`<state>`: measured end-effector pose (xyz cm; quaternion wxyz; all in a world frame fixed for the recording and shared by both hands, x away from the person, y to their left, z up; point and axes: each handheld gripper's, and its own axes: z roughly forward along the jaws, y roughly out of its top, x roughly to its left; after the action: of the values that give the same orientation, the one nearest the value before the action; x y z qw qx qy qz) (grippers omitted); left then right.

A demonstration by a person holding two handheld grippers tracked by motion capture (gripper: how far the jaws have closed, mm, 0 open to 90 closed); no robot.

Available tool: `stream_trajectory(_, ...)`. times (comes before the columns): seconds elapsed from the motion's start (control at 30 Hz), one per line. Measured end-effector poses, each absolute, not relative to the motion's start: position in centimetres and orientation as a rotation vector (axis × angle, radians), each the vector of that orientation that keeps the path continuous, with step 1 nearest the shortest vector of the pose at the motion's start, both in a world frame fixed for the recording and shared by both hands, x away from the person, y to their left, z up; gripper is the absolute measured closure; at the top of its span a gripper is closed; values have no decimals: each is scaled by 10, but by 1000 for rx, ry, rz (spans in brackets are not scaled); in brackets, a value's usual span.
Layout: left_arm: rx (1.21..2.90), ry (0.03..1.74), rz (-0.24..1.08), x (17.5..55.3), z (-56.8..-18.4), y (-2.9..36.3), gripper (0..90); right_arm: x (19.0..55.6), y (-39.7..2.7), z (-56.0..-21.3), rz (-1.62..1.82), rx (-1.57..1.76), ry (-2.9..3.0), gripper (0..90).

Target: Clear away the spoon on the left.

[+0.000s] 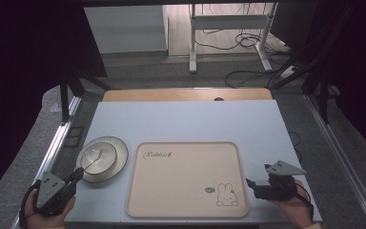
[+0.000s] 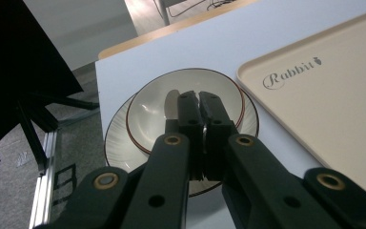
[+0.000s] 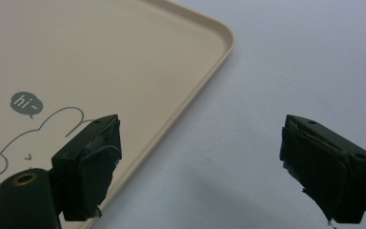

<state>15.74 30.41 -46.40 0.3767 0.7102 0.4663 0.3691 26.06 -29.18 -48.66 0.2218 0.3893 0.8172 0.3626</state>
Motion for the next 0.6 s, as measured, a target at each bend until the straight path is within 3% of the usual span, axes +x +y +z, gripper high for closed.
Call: stream_trajectory(0.6, 1735, 1167, 985, 150, -448, 305, 899, 261, -292, -487, 998, 1080, 2256, 144)
